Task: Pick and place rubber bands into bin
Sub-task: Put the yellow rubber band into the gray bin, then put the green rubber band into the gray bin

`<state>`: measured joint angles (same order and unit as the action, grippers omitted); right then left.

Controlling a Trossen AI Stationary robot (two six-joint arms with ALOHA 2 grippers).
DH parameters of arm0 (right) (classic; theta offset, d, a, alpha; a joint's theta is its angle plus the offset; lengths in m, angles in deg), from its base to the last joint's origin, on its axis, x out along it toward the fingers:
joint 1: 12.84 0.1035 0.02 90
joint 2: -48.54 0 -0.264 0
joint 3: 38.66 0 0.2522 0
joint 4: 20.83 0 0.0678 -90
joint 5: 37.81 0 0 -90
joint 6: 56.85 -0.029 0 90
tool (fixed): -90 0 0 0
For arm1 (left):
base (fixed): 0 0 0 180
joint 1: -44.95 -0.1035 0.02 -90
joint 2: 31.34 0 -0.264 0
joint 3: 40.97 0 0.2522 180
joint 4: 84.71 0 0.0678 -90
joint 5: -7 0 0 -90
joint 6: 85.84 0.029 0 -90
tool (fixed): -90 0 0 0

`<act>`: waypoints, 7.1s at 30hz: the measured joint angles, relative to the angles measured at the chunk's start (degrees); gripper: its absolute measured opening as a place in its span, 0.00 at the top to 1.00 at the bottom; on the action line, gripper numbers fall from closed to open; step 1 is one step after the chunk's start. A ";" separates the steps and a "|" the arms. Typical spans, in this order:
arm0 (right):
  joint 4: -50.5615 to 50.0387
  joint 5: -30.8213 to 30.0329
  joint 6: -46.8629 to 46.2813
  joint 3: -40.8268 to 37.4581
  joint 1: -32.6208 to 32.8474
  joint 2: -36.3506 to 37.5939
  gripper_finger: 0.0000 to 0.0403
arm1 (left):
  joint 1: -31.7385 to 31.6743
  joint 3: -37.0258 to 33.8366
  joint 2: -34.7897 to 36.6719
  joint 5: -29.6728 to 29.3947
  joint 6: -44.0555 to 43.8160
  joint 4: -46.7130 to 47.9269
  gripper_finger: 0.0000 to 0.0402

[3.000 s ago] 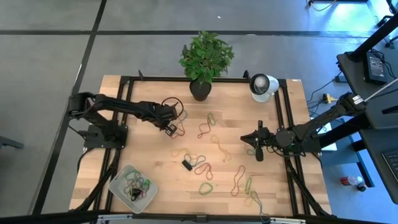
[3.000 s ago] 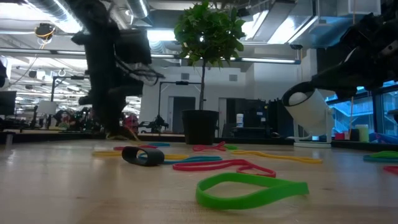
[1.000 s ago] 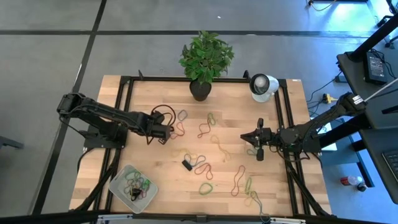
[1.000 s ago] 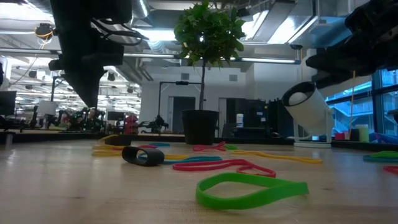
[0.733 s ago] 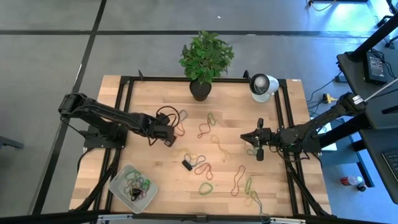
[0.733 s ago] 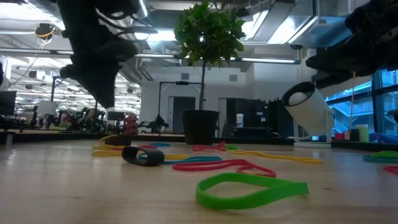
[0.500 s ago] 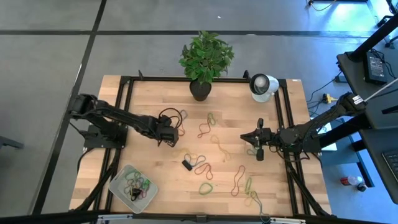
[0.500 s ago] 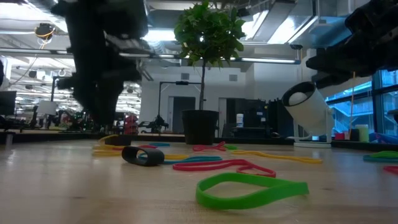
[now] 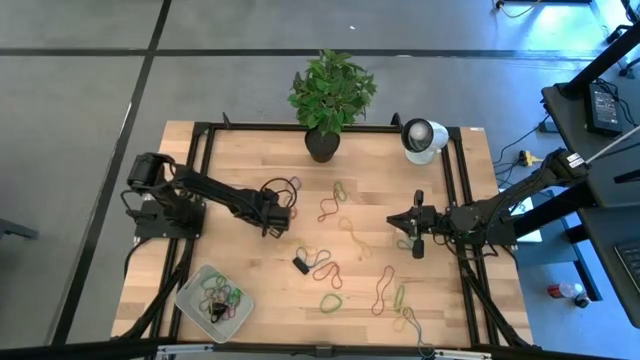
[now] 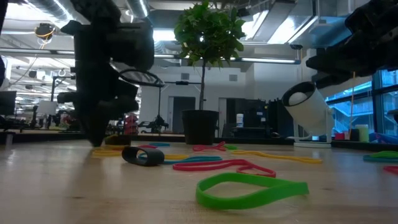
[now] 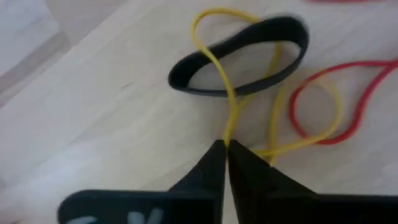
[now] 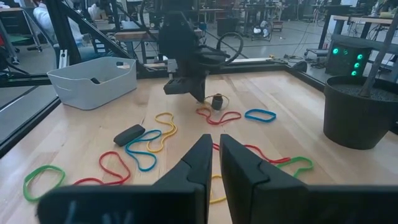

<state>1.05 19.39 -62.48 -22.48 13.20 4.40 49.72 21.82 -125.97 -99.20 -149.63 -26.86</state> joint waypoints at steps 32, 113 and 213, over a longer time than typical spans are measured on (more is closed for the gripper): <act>0.02 -0.01 0.12 -0.02 0.02 0.02 0.91 | 17.72 18.30 20.73 -12.68 -0.39 14.38 0.99; -0.81 -0.01 -1.62 -0.07 0.00 0.02 0.91 | 53.20 18.87 -2.75 13.80 -59.57 14.71 0.70; -89.40 17.77 -58.36 42.53 -1.04 -21.27 0.97 | 9.18 -10.44 12.40 -2.09 40.52 -39.60 0.97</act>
<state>-88.35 37.16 -120.84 20.05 12.16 -16.87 58.91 11.38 -113.57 -101.29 -109.11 -66.46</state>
